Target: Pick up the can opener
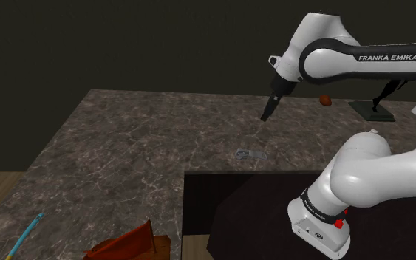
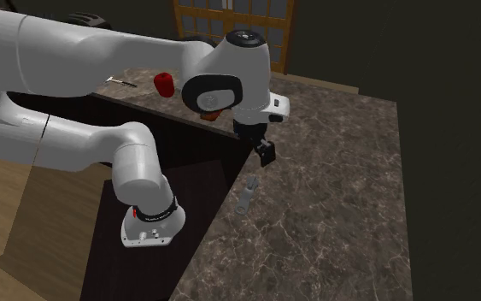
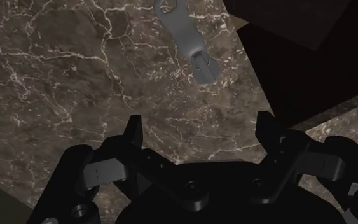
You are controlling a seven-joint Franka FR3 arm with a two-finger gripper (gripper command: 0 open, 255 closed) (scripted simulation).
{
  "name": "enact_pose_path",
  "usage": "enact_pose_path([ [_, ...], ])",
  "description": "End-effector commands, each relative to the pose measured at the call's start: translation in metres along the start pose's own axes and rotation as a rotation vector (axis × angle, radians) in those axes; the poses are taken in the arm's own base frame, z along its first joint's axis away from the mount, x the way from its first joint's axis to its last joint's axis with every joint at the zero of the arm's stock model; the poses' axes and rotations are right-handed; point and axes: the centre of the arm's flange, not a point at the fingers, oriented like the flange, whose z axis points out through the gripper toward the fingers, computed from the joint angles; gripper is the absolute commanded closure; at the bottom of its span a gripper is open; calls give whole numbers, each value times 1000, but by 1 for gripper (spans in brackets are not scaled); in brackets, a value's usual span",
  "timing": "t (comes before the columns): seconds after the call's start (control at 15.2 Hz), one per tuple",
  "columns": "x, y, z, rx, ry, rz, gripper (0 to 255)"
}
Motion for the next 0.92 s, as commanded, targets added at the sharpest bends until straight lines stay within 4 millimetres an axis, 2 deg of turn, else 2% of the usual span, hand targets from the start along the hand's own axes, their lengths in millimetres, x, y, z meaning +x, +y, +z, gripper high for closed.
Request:
enact_pose_path([
  [0.0,-1,1,26,13,-2,-63,0],
  [0.73,-19,0,169,87,-21,-389,0],
  [0.86,-20,0,178,89,-22,-397,0],
])
